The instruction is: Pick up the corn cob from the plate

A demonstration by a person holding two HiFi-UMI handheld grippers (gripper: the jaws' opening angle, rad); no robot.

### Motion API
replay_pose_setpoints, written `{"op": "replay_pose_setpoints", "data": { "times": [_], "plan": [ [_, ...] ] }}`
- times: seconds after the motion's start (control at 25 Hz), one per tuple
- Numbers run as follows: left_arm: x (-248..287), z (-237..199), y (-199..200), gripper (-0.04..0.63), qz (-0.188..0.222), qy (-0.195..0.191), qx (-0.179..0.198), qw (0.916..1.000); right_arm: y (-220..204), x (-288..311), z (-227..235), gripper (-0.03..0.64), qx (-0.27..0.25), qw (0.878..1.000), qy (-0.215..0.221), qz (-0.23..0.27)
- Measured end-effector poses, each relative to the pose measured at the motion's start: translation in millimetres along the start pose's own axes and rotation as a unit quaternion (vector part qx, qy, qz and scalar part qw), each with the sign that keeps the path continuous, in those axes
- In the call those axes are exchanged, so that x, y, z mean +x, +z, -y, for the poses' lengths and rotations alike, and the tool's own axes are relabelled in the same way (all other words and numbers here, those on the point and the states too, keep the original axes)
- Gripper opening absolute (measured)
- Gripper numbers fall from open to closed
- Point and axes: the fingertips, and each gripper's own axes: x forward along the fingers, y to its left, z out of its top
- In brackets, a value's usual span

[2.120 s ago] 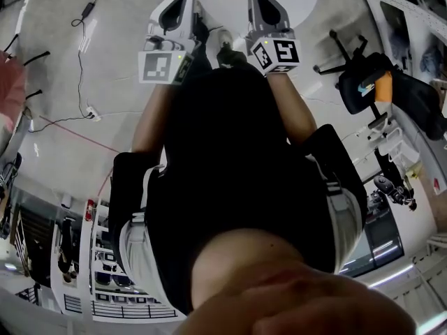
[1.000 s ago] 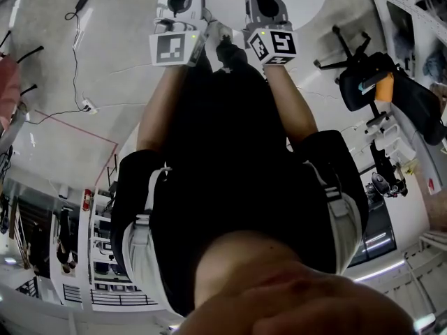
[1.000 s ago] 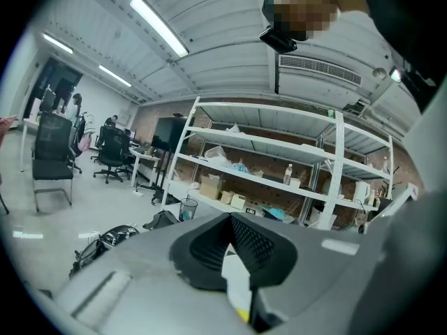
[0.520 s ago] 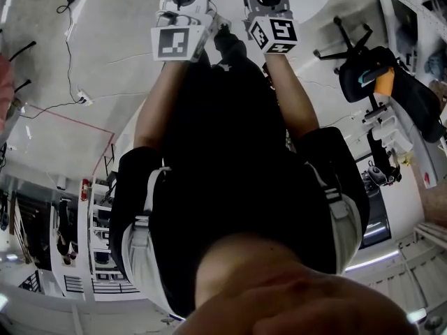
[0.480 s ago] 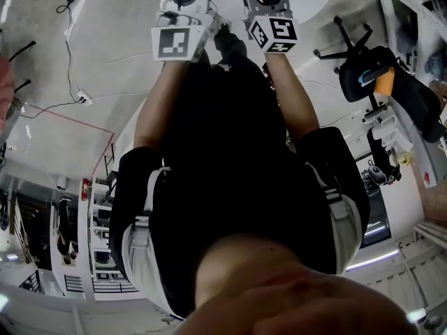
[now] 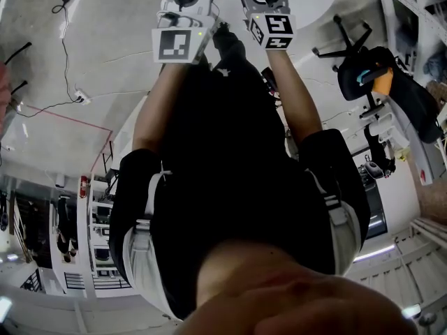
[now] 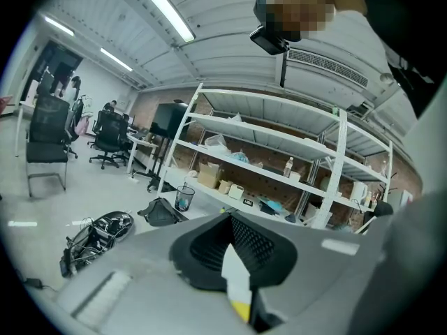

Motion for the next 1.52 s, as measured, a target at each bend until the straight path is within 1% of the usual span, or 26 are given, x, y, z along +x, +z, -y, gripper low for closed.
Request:
{"op": "replay_pose_setpoints", "data": {
  "times": [0.16,0.32,0.56,0.84,1.2,1.52],
  "plan": [
    [6.4,-5.2,-5.5,0.002,-0.008,-0.007,0.000,0.9999,-14.3,16.4,0.2,0.238,-0.006,0.999,0.015,-0.028],
    [13.5,-9.6,-6.0,0.002,-0.011,-0.010,-0.009,0.9999,-24.2,31.6,1.4,0.260,-0.028,0.998,0.019,-0.052],
    [19.8,-14.2,-13.3,0.002,-0.019,-0.014,-0.020,0.9995,-39.0,50.9,3.7,0.289,-0.037,0.996,0.027,-0.078],
    [21.7,-21.0,-21.3,0.002,-0.030,-0.013,-0.032,0.9989,-53.1,69.2,0.9,0.328,-0.064,0.991,0.038,-0.110],
    [25.8,-21.6,-31.0,0.002,-0.037,-0.014,-0.037,0.9985,-63.3,83.2,2.3,0.337,-0.097,0.985,0.041,-0.134],
    [27.1,-31.5,-32.8,0.002,-0.040,-0.008,-0.045,0.9982,-74.3,94.9,-3.0,0.333,-0.104,0.980,0.052,-0.163]
  ]
}}
